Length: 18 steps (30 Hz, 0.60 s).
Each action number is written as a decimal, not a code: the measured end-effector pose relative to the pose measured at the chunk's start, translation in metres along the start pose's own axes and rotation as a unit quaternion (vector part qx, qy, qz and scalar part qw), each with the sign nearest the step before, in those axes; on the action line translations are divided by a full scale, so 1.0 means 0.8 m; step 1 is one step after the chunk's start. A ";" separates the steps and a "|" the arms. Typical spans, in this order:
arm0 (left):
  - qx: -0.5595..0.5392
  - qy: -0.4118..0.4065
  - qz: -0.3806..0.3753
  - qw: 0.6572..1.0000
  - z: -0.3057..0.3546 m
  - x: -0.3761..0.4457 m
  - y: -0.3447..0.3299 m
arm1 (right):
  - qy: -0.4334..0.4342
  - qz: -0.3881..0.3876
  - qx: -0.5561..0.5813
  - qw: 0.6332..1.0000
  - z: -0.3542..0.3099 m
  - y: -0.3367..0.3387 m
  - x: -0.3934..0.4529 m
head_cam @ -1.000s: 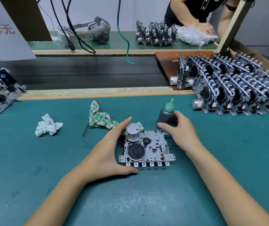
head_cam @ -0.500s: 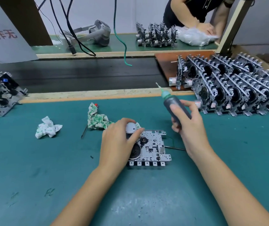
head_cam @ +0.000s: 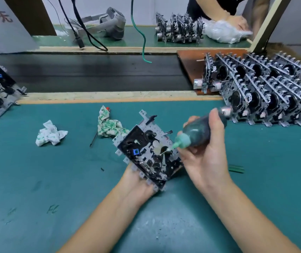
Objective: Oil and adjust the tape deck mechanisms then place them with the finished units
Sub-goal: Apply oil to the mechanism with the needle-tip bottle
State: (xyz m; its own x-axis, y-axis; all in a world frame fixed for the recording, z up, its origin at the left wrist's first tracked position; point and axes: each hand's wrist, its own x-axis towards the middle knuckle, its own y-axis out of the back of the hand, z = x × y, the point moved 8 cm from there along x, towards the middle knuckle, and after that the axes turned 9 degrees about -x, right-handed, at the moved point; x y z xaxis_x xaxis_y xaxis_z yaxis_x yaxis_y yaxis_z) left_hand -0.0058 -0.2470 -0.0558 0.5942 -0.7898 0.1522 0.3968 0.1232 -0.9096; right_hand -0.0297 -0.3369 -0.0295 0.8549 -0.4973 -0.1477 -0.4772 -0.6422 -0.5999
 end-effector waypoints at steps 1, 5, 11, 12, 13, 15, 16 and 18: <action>0.034 0.002 0.003 0.999 -0.006 0.001 0.009 | 0.010 0.000 -0.018 1.000 0.002 -0.002 -0.003; 0.047 -0.041 0.102 0.993 0.012 -0.013 0.027 | 0.044 0.015 -0.048 0.998 -0.001 0.000 -0.007; -0.105 0.065 -0.054 0.991 -0.019 -0.005 0.005 | 0.096 -0.014 -0.116 0.989 -0.005 -0.009 -0.014; -0.056 0.011 -0.005 0.998 0.001 0.001 0.010 | 0.101 -0.018 -0.118 0.988 -0.006 -0.010 -0.014; -0.051 -0.020 0.070 0.996 0.017 0.002 0.031 | 0.104 -0.020 -0.121 0.987 -0.006 -0.010 -0.014; -0.060 -0.019 0.103 0.993 0.015 -0.002 0.035 | 0.108 -0.022 -0.126 0.986 -0.006 -0.011 -0.014; -0.069 -0.020 0.090 0.993 0.010 -0.003 0.031 | 0.109 -0.022 -0.127 0.986 -0.006 -0.011 -0.014; -0.119 0.015 0.073 0.990 -0.013 0.002 0.017 | 0.112 -0.022 -0.128 0.985 -0.005 -0.011 -0.015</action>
State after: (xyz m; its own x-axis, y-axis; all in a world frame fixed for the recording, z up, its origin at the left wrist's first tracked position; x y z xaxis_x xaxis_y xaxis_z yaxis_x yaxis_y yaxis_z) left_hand -0.0068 -0.2528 -0.0723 0.6108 -0.7918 0.0052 0.1300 0.0938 -0.9871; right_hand -0.0363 -0.3279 -0.0190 0.8227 -0.5643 0.0687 -0.5015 -0.7773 -0.3799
